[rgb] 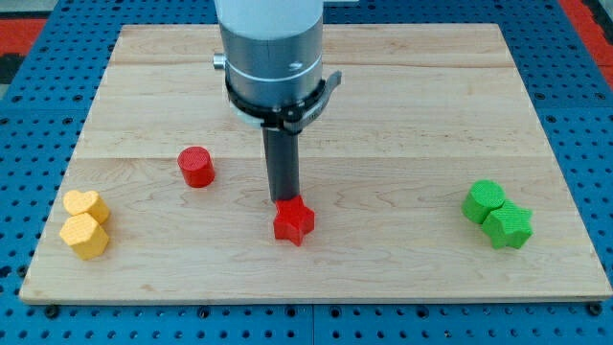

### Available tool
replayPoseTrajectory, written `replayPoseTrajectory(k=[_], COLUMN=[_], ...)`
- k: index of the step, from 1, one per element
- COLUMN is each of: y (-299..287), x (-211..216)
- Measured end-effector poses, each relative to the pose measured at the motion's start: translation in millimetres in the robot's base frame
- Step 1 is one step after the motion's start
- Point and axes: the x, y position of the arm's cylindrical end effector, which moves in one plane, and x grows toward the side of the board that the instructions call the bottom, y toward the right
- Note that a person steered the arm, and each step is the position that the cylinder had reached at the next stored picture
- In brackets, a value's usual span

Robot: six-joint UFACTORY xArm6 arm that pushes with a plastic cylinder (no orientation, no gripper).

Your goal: Move the red circle into the red star

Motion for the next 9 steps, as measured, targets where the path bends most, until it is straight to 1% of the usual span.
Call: replayPoseTrajectory(k=[1,2,3,4,5,6,7,8,9], y=[30,21,-39,-128,-157,-158,-121,-129,-112], x=[7,-51,-79,-77,-63,-22,-8,23,51])
